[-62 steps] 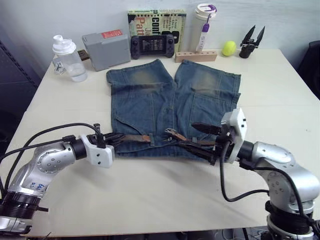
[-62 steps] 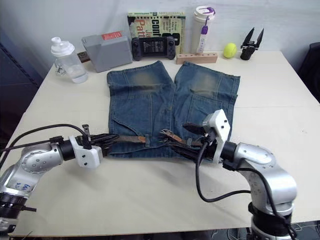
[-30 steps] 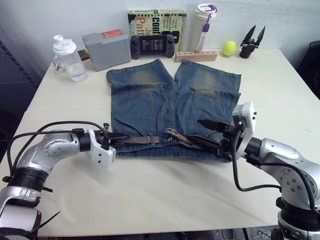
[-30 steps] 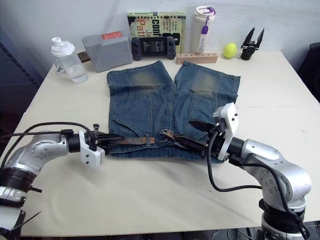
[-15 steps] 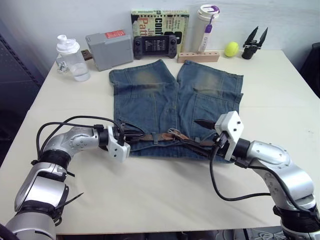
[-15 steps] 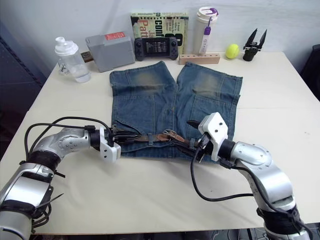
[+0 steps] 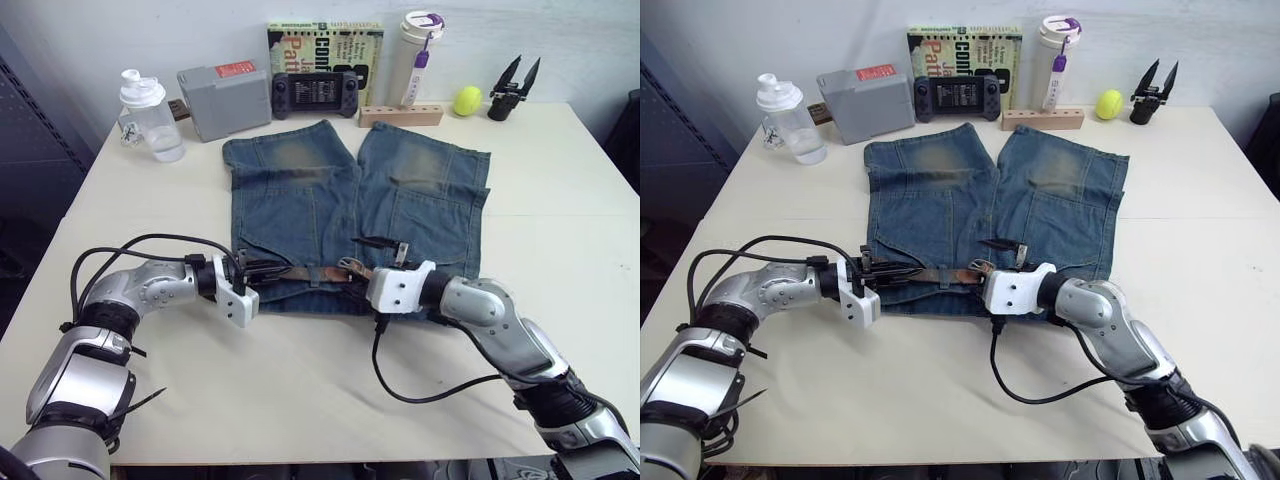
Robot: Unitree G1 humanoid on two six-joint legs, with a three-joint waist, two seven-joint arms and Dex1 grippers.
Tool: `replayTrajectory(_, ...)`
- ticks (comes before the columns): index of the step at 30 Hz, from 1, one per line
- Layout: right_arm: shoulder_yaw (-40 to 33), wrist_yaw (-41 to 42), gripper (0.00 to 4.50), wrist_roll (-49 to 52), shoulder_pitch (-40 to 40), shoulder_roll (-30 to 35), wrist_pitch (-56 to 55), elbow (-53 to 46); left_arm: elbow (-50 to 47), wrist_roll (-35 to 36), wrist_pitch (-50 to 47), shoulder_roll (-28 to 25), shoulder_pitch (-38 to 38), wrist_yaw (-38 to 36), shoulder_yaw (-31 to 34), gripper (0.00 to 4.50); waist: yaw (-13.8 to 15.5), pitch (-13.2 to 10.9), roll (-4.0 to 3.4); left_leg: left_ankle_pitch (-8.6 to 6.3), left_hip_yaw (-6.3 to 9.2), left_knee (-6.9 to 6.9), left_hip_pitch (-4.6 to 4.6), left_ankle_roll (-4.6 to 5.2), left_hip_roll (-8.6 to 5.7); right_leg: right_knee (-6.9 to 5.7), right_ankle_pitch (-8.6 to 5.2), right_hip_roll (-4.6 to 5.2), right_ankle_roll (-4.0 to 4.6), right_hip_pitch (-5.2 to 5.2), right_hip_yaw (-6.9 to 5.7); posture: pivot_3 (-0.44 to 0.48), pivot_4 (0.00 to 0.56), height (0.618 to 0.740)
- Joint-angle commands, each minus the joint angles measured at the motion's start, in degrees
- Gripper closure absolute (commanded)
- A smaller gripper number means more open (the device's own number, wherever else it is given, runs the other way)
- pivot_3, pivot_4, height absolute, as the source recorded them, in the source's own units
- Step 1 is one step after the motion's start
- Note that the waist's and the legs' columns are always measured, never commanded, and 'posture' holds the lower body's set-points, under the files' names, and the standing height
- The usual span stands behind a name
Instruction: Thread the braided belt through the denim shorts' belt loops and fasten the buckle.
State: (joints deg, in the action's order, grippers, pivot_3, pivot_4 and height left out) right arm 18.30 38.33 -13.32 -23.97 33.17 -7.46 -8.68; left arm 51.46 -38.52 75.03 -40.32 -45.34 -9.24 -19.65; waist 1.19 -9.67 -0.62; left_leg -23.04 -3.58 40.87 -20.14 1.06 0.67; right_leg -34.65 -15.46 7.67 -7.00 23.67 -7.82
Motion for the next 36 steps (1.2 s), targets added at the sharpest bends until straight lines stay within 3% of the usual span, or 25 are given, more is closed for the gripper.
replayTrajectory(1, 1.3, -0.7, 0.12, -2.4, -1.5, -1.4, -1.2, 0.7, -0.8, -0.2, 0.1, 0.7, 2.6, -0.8, -2.3, 4.5, 0.0, 0.0, -0.01, 0.0, 0.0, 0.0, 0.0, 0.0, 0.0, -0.01, 0.0, 0.0, 0.0, 0.0, 0.0, 0.0, 0.15, 0.726)
replayTrajectory(11, 4.0, -7.4, 0.12, -12.7, -3.2, -5.6, -1.5, 5.2, -2.0, 0.7, -0.5, 0.5, 3.1, -1.7, -2.4, 4.5, 0.1, 0.0, -0.04, 0.0, 0.01, 0.02, 0.0, 0.0, 0.01, -0.06, 0.0, 0.0, 0.0, 0.0, 0.0, 0.0, 0.15, 0.726)
replayTrajectory(20, 2.4, -8.9, 0.12, -14.0, -3.1, -5.0, -3.8, 2.3, -1.9, 1.1, -0.7, 0.4, 3.2, -2.3, -2.7, 4.5, 0.0, 0.0, -0.04, 0.0, 0.01, 0.02, 0.0, 0.0, 0.0, -0.06, 0.0, 0.0, 0.0, 0.0, 0.0, 0.0, 0.15, 0.726)
replayTrajectory(23, 2.7, -8.1, 0.93, -14.0, -2.4, -4.3, -4.3, 0.5, -1.9, 1.3, -0.8, 0.5, 3.1, -2.4, -2.7, 4.5, 0.0, 0.0, -0.04, 0.0, 0.01, 0.02, 0.0, 0.0, 0.0, -0.06, 0.0, 0.01, 0.0, 0.0, 0.0, 0.0, 0.15, 0.726)
replayTrajectory(25, 3.0, -7.7, 1.72, -13.9, -2.3, -4.2, -4.3, -0.2, -1.7, 1.4, -0.9, 0.5, 3.1, -2.4, -2.8, 4.5, 0.0, 0.0, -0.04, 0.0, 0.01, 0.02, 0.0, 0.0, 0.0, -0.06, 0.0, 0.0, 0.0, 0.0, 0.0, 0.0, 0.15, 0.726)
replayTrajectory(30, 3.8, -7.3, 4.31, -14.7, -2.5, -4.9, -4.3, 0.2, -1.6, 1.3, -1.1, 0.8, 3.0, -2.2, -2.8, 4.5, 0.0, 0.0, -0.04, 0.0, 0.01, 0.02, 0.0, 0.0, 0.0, -0.06, 0.0, 0.0, 0.0, 0.0, 0.0, 0.0, 0.15, 0.726)
replayTrajectory(36, 3.8, -5.9, 4.31, -14.0, -2.0, -5.5, -3.4, 0.4, -2.0, 1.2, -1.3, 0.8, 3.1, -1.7, -2.6, 4.5, 0.0, 0.0, -0.05, 0.0, 0.01, 0.02, 0.01, 0.0, 0.0, -0.06, 0.0, 0.0, 0.0, 0.0, 0.0, 0.0, 0.15, 0.726)
